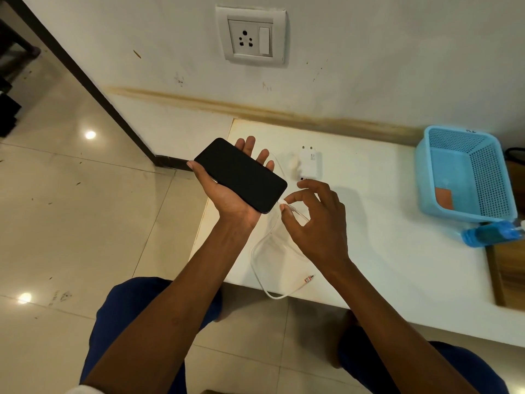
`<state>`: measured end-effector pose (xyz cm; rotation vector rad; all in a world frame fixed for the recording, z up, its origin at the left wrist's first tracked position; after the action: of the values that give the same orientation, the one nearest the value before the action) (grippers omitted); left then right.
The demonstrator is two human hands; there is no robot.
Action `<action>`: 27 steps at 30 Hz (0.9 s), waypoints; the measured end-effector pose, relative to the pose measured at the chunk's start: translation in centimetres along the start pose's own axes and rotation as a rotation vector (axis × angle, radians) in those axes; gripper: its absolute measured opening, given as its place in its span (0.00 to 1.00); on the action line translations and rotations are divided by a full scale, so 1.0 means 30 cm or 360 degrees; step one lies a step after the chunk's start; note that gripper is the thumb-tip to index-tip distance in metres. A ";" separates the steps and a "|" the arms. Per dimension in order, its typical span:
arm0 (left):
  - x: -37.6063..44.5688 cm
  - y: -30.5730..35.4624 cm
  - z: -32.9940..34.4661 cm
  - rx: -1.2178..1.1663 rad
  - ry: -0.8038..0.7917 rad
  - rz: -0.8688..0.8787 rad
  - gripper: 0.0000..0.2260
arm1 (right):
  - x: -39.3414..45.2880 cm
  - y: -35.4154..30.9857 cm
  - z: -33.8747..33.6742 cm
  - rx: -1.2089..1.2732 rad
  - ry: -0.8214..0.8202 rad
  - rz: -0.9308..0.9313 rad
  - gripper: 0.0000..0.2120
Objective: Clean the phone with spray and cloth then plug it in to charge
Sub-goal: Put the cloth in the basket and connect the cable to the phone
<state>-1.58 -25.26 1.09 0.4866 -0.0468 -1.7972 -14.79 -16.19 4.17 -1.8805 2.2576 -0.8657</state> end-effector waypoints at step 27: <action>0.002 -0.111 0.022 0.0234 -0.0037 -0.0248 0.39 | 0.028 0.188 -0.002 0.1209 -0.0466 0.0723 0.10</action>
<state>-4.86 -24.50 0.74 0.5876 -0.1622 -1.9614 -19.99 -16.45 1.84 -1.0307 1.7081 -1.0674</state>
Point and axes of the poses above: each hand's wrist, its own x-axis towards the middle knuckle, its own z-axis out of the palm, y = z × x, the point moved 9 cm from there along x, towards the middle knuckle, and after that the axes turned 11 degrees about -x, right-handed, at the moved point
